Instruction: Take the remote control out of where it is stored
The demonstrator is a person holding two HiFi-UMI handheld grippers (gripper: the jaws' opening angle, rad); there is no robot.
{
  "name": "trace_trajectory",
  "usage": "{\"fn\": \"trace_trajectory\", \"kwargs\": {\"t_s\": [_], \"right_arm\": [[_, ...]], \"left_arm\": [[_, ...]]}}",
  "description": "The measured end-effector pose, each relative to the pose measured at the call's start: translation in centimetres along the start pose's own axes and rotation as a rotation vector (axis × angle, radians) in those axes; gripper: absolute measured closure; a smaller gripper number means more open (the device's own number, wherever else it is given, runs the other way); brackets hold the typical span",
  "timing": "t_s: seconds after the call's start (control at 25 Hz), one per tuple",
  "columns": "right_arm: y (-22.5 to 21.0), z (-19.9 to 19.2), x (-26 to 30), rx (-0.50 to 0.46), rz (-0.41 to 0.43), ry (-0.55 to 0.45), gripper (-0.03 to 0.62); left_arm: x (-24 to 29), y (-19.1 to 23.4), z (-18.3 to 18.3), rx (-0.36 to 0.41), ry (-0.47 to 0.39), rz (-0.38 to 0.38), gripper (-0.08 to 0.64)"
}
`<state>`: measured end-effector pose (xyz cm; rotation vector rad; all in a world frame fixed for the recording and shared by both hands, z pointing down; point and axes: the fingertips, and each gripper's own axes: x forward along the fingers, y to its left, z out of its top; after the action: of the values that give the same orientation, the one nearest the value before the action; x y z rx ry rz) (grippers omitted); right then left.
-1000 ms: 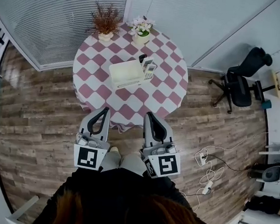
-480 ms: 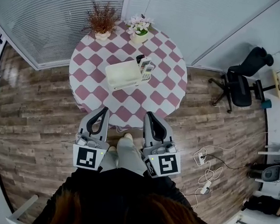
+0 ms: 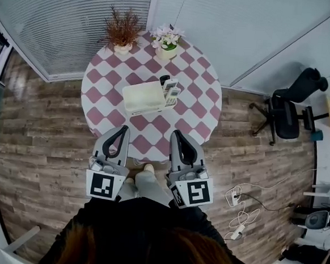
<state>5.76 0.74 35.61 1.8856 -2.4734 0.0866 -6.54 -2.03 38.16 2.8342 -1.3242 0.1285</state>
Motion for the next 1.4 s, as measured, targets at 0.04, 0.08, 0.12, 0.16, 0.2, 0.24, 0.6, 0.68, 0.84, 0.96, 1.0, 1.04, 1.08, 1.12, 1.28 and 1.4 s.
{"fn": "trace_trajectory", "kwargs": {"t_s": [0.04, 0.08, 0.12, 0.16, 0.2, 0.24, 0.6, 0.68, 0.84, 0.96, 1.0, 1.04, 1.08, 1.12, 1.28, 1.4], "right_arm": [[-0.3, 0.0, 0.2, 0.001, 0.007, 0.000, 0.577], [-0.5, 0.1, 0.4, 0.002, 0.013, 0.000, 0.577], [-0.8, 0.2, 0.5, 0.001, 0.018, 0.000, 0.577], [-1.1, 0.2, 0.7, 0.000, 0.022, 0.000, 0.577], [-1.4, 0.3, 0.9, -0.001, 0.027, -0.001, 0.577], [-1.7, 0.4, 1.1, -0.002, 0.032, -0.002, 0.577], [-4.0, 0.5, 3.5, -0.006, 0.091, -0.004, 0.577], [-4.5, 0.5, 4.0, -0.005, 0.103, -0.002, 0.577], [-5.4, 0.4, 4.9, 0.001, 0.124, -0.003, 0.577], [-6.2, 0.3, 5.5, 0.007, 0.131, -0.005, 0.577], [-6.5, 0.3, 5.6, 0.007, 0.134, -0.005, 0.577], [-6.7, 0.3, 5.8, 0.007, 0.138, -0.004, 0.577], [-6.9, 0.3, 5.8, 0.005, 0.142, -0.002, 0.577], [-7.1, 0.4, 5.9, 0.002, 0.145, -0.002, 0.577], [-7.6, 0.3, 6.3, -0.004, 0.157, -0.003, 0.577], [-7.6, 0.2, 6.4, -0.014, 0.168, -0.001, 0.577]], "left_arm": [[0.3, 0.0, 0.1, 0.001, 0.000, 0.007, 0.554], [0.6, -0.1, 0.2, 0.002, 0.001, 0.012, 0.554], [1.0, -0.2, 0.2, 0.003, 0.002, 0.017, 0.554], [1.3, -0.2, 0.3, 0.004, 0.002, 0.021, 0.554], [1.6, -0.3, 0.3, 0.004, 0.001, 0.025, 0.554], [2.0, -0.5, 0.4, 0.005, 0.000, 0.028, 0.554], [4.9, -0.7, 0.6, 0.011, -0.002, 0.069, 0.554], [5.5, -0.7, 0.8, 0.014, -0.001, 0.081, 0.554], [6.6, -0.8, 0.8, 0.018, 0.006, 0.097, 0.554], [7.4, -0.7, 0.8, 0.014, 0.005, 0.112, 0.554], [7.6, -0.7, 0.8, 0.016, 0.003, 0.116, 0.554], [7.8, -0.6, 0.9, 0.019, 0.001, 0.121, 0.554], [8.0, -0.7, 0.9, 0.021, -0.002, 0.125, 0.554], [8.2, -0.7, 0.9, 0.022, -0.003, 0.129, 0.554], [8.7, -0.9, 0.7, 0.012, -0.002, 0.141, 0.554], [8.8, -1.0, 0.6, 0.007, -0.006, 0.142, 0.554]]}}
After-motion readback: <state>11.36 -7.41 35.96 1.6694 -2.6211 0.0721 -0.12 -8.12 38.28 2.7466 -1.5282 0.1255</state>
